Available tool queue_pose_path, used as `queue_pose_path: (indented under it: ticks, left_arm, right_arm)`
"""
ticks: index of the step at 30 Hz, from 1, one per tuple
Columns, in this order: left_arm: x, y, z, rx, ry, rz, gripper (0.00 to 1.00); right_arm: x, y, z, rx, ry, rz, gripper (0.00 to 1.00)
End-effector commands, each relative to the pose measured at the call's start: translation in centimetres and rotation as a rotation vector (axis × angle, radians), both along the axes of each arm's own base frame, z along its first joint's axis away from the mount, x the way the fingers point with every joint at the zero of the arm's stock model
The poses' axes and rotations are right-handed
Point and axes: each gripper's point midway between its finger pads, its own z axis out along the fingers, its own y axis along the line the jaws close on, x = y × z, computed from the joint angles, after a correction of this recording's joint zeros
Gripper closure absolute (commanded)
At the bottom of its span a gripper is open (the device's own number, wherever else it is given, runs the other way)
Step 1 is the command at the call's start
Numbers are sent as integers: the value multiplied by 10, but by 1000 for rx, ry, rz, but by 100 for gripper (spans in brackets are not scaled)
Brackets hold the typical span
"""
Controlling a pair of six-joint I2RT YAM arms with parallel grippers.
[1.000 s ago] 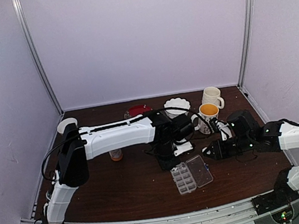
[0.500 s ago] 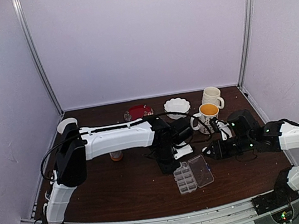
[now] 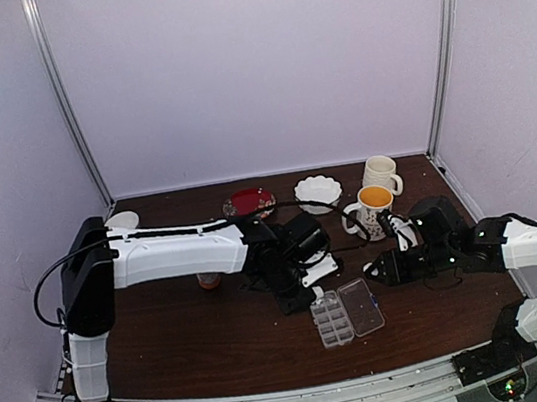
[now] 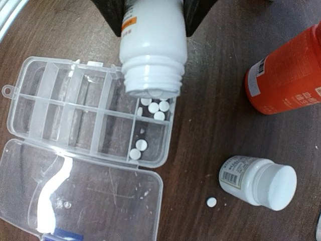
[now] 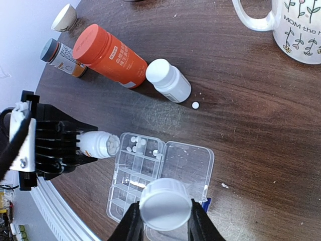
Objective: Sort the pills into containers
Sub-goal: Pour the pill into the compartment of the pill container, then screw the lid of the pill bottle onto the pill bottle.
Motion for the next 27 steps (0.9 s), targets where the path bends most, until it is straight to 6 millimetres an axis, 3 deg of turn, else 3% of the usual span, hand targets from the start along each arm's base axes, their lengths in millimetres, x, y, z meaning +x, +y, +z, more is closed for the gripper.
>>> queue_pose_path:
  ticks: [1,12,19,27]
  left_arm:
    - [-3,-24,36,-222,-30,7,90]
    - [-32,-22,74,-619,-29,-37,89]
    - [-66,-19,123,-907,-8,-191,89]
    - [-82,-3,151,-1134,-43,-250,89]
  right_arm:
    - [1,7,13,50,-38,33,91]
    - [-20,49,45,235,-64,274,91]
    - [-53,82,79,322,-90,509,91]
    - [-72,98,111,317,-158,648,90]
